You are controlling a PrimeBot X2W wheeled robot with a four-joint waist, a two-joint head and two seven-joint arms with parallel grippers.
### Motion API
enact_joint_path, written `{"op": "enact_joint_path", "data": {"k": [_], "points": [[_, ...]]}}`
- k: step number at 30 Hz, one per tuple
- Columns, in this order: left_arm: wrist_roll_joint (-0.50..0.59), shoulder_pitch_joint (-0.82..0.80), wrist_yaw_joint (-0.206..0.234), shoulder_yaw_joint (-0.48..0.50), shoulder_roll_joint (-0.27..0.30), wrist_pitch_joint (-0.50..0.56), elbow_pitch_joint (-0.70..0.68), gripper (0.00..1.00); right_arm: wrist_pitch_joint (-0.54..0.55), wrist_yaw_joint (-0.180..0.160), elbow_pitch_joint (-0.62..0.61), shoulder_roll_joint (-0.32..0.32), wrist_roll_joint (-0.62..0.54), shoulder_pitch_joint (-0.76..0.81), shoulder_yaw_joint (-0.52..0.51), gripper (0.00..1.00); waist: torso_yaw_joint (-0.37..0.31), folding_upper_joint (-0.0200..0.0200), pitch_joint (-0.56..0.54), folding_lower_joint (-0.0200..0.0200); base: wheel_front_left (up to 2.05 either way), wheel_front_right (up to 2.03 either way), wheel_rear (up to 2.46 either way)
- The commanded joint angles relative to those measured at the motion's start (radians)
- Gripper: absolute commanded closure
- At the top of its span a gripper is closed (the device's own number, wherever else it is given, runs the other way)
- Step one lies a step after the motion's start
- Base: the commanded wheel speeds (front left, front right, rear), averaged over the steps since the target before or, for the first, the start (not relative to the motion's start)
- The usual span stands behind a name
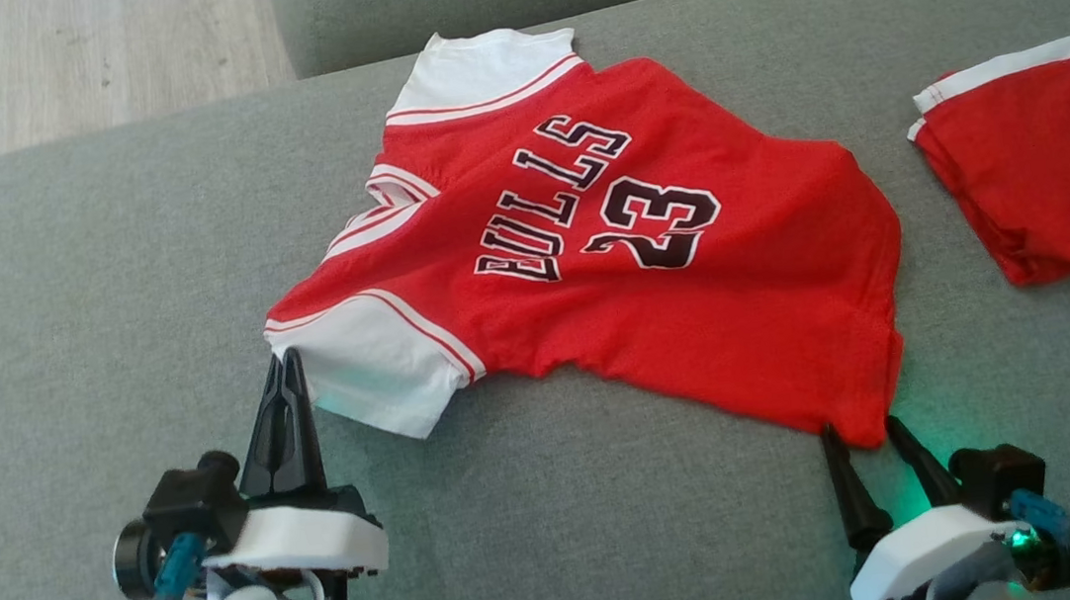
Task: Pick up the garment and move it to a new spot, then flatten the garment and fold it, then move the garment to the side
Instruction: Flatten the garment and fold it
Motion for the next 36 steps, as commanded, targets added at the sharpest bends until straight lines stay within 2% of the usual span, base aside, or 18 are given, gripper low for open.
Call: {"op": "enact_joint_path", "data": {"k": [1, 7, 8, 9, 10, 15, 20, 22, 24, 27, 32, 36], "points": [[0.002, -0.045, -0.001, 0.032, 0.022, -0.002, -0.034, 1.00, -0.012, 0.007, -0.007, -0.006, -0.004, -0.032, 0.017, 0.00, 0.003, 0.0000, 0.003, -0.0001, 0.00, 0.00, 0.00], [-0.001, -0.052, -0.001, 0.030, 0.027, -0.003, -0.035, 1.00, -0.009, 0.007, 0.040, -0.006, 0.001, -0.048, 0.026, 0.00, 0.012, 0.0000, 0.010, -0.0001, 0.00, 0.00, 0.00], [-0.002, -0.053, -0.001, 0.030, 0.028, -0.003, -0.034, 1.00, -0.009, 0.007, 0.043, -0.006, 0.002, -0.050, 0.029, 0.24, 0.013, 0.0000, 0.010, -0.0001, 0.00, 0.00, 0.00], [-0.002, -0.053, -0.001, 0.030, 0.029, -0.003, -0.033, 1.00, -0.010, 0.007, 0.045, -0.006, 0.003, -0.052, 0.034, 0.89, 0.014, 0.0000, 0.009, -0.0001, 0.00, 0.00, 0.00], [-0.003, -0.053, 0.000, 0.029, 0.029, -0.003, -0.032, 1.00, -0.012, 0.007, 0.044, -0.006, 0.003, -0.054, 0.038, 1.00, 0.014, 0.0000, 0.008, -0.0001, 0.00, 0.00, 0.00], [-0.008, -0.045, 0.001, 0.026, 0.032, -0.002, -0.023, 1.00, -0.025, 0.007, 0.004, -0.006, -0.001, -0.057, 0.041, 1.00, 0.010, 0.0000, -0.007, -0.0001, 0.00, 0.00, 0.00], [-0.049, -0.039, -0.008, 0.047, 0.027, -0.002, -0.030, 1.00, -0.030, 0.007, -0.112, -0.006, 0.033, -0.056, 0.046, 1.00, 0.005, 0.0000, -0.032, -0.0001, 0.00, 0.00, 0.00], [-0.084, -0.045, -0.024, 0.065, 0.025, 0.004, -0.044, 1.00, -0.031, 0.007, -0.169, -0.006, 0.028, -0.070, 0.050, 1.00, 0.002, 0.0000, -0.044, -0.0001, 0.00, 0.00, 0.00], [-0.126, -0.082, -0.058, 0.091, 0.043, 0.019, -0.086, 1.00, -0.031, 0.007, -0.254, -0.006, 0.005, -0.112, 0.051, 1.00, 0.002, 0.0000, -0.063, -0.0001, 0.00, 0.00, 0.00], [-0.174, -0.152, -0.072, 0.129, 0.052, 0.047, -0.142, 1.00, -0.018, 0.007, -0.336, -0.011, -0.020, -0.178, 0.045, 1.00, 0.012, 0.0000, -0.087, -0.0001, 0.00, 0.00, 0.00], [-0.229, -0.321, -0.080, 0.158, 0.050, 0.112, -0.237, 1.00, 0.031, 0.007, -0.449, -0.097, 0.001, -0.305, 0.035, 1.00, 0.038, 0.0000, -0.129, -0.0001, 0.00, 0.00, 0.00], [-0.256, -0.428, -0.063, 0.179, 0.039, 0.141, -0.323, 1.00, 0.081, 0.007, -0.533, -0.164, 0.026, -0.386, 0.044, 1.00, 0.048, 0.0000, -0.153, -0.0001, 0.00, 0.00, 0.00]]}}
